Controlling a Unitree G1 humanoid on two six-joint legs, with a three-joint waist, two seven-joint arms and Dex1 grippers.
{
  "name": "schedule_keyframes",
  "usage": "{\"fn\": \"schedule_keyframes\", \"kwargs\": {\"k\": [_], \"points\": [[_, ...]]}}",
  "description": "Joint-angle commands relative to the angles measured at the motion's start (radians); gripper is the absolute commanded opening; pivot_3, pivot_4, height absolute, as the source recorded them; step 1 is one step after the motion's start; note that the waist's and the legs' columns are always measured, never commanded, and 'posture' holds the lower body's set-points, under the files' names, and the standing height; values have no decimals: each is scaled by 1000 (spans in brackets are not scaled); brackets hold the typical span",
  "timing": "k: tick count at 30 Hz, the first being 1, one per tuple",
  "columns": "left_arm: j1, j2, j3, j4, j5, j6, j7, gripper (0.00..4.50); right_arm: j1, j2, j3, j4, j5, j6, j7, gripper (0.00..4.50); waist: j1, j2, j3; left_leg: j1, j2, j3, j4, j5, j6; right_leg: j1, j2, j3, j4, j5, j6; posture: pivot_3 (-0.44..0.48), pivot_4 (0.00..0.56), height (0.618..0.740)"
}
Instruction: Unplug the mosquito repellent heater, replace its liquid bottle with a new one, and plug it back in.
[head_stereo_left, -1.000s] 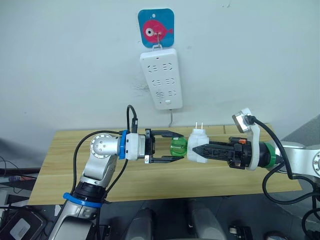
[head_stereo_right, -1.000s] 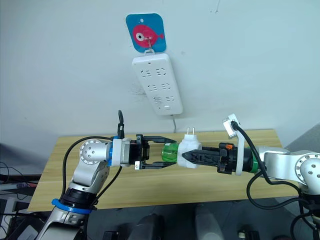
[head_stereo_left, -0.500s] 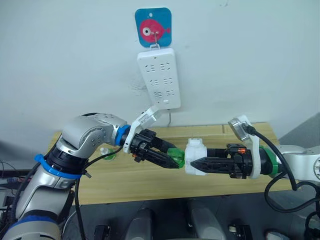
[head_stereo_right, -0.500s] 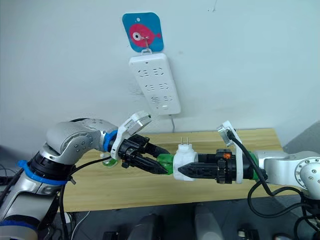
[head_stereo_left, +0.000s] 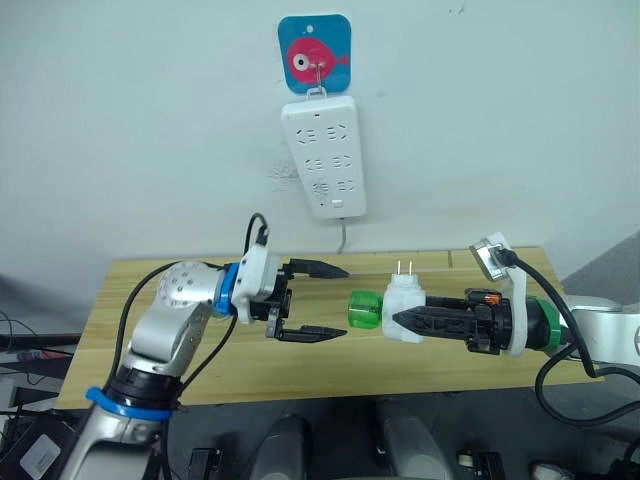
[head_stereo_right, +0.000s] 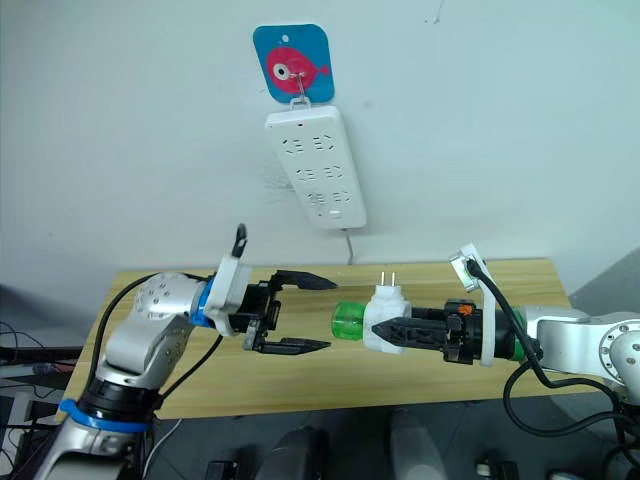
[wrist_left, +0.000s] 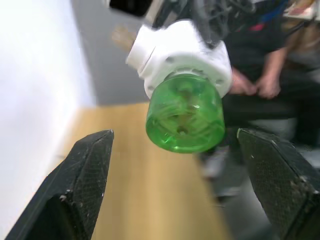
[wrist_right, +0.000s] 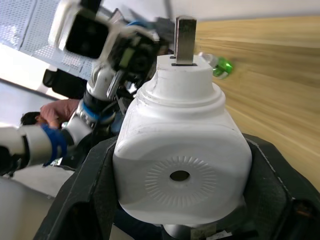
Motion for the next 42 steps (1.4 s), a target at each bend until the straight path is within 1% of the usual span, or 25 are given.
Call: {"fn": "schedule_keyframes", "kwargs": {"k": [1, 3, 8, 14, 17, 19, 21, 22, 24, 25, 26, 28, 29, 30, 31, 32, 33, 36, 38, 39, 41, 42], "points": [[19, -55, 16, -18, 45, -183, 35, 4193, -2, -9, -41, -16, 47, -18, 0, 2974, 2, 0, 0, 0, 0, 0, 0, 0, 0, 0, 0, 0, 0, 0, 0, -180, 211, 740], [19, -80, -3, -3, 71, -245, 41, 4193, -3, -8, -39, -15, 47, -20, -2, 2974, 4, 0, 0, 0, 0, 0, 1, 0, 0, 1, 0, 0, 0, 0, 0, -179, 209, 740], [-5, -128, -51, 62, 126, -330, 68, 4193, -17, -5, -28, -17, 50, -21, -9, 2974, 0, 0, 0, 0, -1, 0, 1, 0, 0, 1, 1, 0, 1, 0, 0, -178, 207, 740], [-35, -143, -83, 116, 150, -363, 84, 4193, -26, -3, -25, -17, 49, -19, -12, 2974, -2, 0, 0, 1, 0, 0, 1, 0, 0, 1, 1, -1, 2, 0, 0, -179, 205, 740], [-54, -155, -89, 121, 146, -345, 101, 3643, -26, -3, -25, -19, 51, -21, -14, 2974, -2, 0, 0, 1, 0, 0, 1, 0, 0, 1, 1, -1, 2, 0, 0, -179, 205, 740], [-58, -146, -103, 108, 131, -317, 86, 2994, -26, -3, -24, -20, 50, -22, -15, 2974, -2, 0, 0, 1, 0, 0, 1, 0, 0, 1, 1, -1, 2, 0, 0, -179, 205, 740], [-58, -116, -104, 71, 96, -253, 68, 2345, -27, -3, -22, -24, 50, -25, -17, 2974, -3, 0, 0, 1, 0, -1, 1, 0, 0, 1, 1, -1, 3, 0, 0, -180, 205, 740], [-66, -99, -102, 48, 77, -206, 60, 2245, -26, -3, -22, -26, 50, -26, -17, 2974, -3, 0, 0, 1, 0, -1, 1, 0, 0, 1, 1, -1, 3, 0, 0, -180, 205, 740], [-90, -53, -107, 0, 36, -72, 42, 2245, -25, -4, -23, -30, 47, -25, -16, 2974, -4, 0, 0, 1, 0, -1, 1, 0, 0, 1, 1, -1, 3, 0, 0, -178, 207, 740], [-110, -16, -113, -29, 6, 44, 36, 2245, -24, -6, -24, -34, 41, -22, -10, 2974, -4, 0, 0, 1, 0, -1, 1, 0, 0, 1, 2, -1, 3, 0, 0, -178, 207, 740], [-138, 27, -120, -53, -34, 194, 38, 2245, -23, -8, -26, -39, 40, -20, -3, 2974, -5, 0, 0, 1, 0, -1, 1, 0, 0, 1, 2, -1, 4, 0, 0, -178, 207, 740], [-204, 100, -128, -81, -159, 524, 59, 2245, -24, -11, -27, -46, 30, -14, 12, 2974, -6, 0, 0, 1, 0, -2, 1, 0, 0, 1, 4, -2, 4, 0, 1, -169, 208, 740], [-253, 137, -132, -77, -248, 717, 59, 2245, -25, -12, -26, -50, 23, -12, 20, 2974, -6, 0, 0, 1, 0, -2, 1, 0, 0, 1, 5, -2, 4, 0, 1, -169, 208, 740], [-294, 166, -136, -69, -318, 868, 49, 2245, -26, -12, -24, -52, 19, -11, 26, 2974, -7, 0, 0, 1, 0, -2, 1, 0, 0, 1, 6, -2, 4, 0, 1, -169, 208, 740], [-355, 203, -152, -36, -389, 1034, 2, 2245, -30, -12, -19, -58, 8, -8, 36, 2974, -8, 0, 0, 1, 0, -1, 1, 0, 0, 1, 6, -3, 4, 0, 1, -163, 206, 740], [-397, 225, -164, -8, -426, 1138, -27, 2245, -33, -12, -16, -60, 6, -8, 39, 2974, -9, 0, 0, 1, -1, -1, 1, 0, 0, 1, 7, -3, 5, 0, 1, -163, 206, 740], [-426, 237, -176, 13, -438, 1187, -50, 2245, -35, -9, -12, -60, 11, -12, 38, 2974, -10, 0, 0, 1, -1, -2, 1, 0, 0, 1, 7, -4, 5, 0, 1, -163, 206, 740], [-453, 236, -191, 37, -407, 1177, -73, 2245, -37, -7, -8, -59, 12, -19, 35, 2974, -9, 0, 0, 2, -1, -1, 1, 0, 0, 1, 7, -5, 4, 0, 1, -171, 207, 740], [-428, 233, -187, 26, -374, 1101, -99, 2245, -32, -7, -9, -57, 17, -28, 25, 2974, -10, 0, 0, 1, 0, -1, 0, 0, 0, 0, 6, -4, 4, 0, 1, -173, 208, 740], [-406, 230, -190, 17, -335, 1038, -92, 2245, -29, -7, -10, -57, 23, -34, 18, 2974, -10, 0, 0, 1, 0, -1, 0, 0, 0, -1, 4, -3, 4, 0, 1, -173, 208, 740], [-355, 227, -187, -5, -274, 927, -81, 2989, -21, -6, -12, -56, 36, -44, 5, 2974, -8, 0, 0, 1, 0, -2, 0, 0, 0, -1, 2, -2, 4, 0, 1, -175, 209, 740], [-322, 225, -178, -20, -245, 864, -74, 3263, -18, -6, -14, -54, 43, -48, -1, 2974, -8, 0, 0, 1, 0, -2, 0, 0, 0, -1, 2, -1, 4, 0, 0, -175, 209, 740]]}}
